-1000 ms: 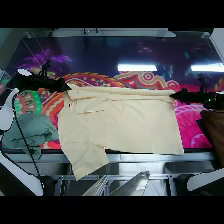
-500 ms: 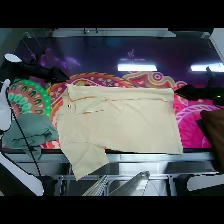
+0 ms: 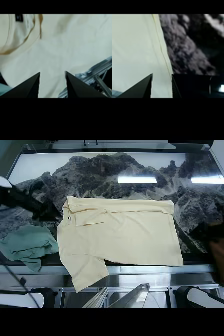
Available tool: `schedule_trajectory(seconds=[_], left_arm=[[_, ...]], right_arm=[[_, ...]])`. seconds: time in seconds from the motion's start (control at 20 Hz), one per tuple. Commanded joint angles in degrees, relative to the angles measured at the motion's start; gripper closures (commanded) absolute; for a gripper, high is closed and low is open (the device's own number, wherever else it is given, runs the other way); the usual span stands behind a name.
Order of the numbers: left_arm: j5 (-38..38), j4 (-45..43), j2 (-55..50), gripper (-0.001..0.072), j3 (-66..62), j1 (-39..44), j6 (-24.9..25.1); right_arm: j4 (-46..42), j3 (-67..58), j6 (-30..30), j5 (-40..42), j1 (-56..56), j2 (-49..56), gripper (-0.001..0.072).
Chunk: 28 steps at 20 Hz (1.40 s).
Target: Fold the shirts.
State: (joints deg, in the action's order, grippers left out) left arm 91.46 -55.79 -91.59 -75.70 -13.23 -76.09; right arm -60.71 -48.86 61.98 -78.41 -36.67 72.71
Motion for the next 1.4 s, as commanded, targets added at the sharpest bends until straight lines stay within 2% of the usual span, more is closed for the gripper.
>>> schedule_trajectory(seconds=[0.0,0.1,0.3,0.55,0.7,1.0,1.15,1.35], left_arm=[[-8.39,-2.62,12.92,0.0374,22.29,-0.66,0.72],[-10.25,-2.71,17.99,0.0375,29.77,-0.61,0.74],[-13.84,-3.32,25.49,0.0374,38.95,-0.68,1.31],[-16.96,-3.15,33.09,0.0375,46.07,-1.07,1.31],[-17.09,-3.17,35.63,0.0375,48.59,-1.07,1.29],[-20.48,-1.95,36.41,0.0374,53.51,-1.05,0.59],[-17.05,-1.22,34.47,0.0375,53.20,-1.07,0.35],[-15.63,-3.50,30.25,0.0375,50.64,-1.05,-3.76]], right_arm=[[-2.47,10.49,-1.05,0.63,-3.69,-3.02,0.0409],[-2.12,14.16,-3.54,4.15,-3.48,-2.97,0.0409],[-2.12,17.53,-3.54,10.19,-3.48,-2.32,0.0409],[3.02,17.79,-6.21,7.65,-0.07,2.38,0.0410],[3.08,17.77,-6.54,7.67,4.81,2.49,0.0416],[2.93,17.75,-6.51,7.56,5.68,2.47,0.0420],[2.95,17.75,-6.49,7.45,5.68,2.47,0.0421],[3.15,17.75,-6.51,7.48,5.68,2.47,0.0421]])
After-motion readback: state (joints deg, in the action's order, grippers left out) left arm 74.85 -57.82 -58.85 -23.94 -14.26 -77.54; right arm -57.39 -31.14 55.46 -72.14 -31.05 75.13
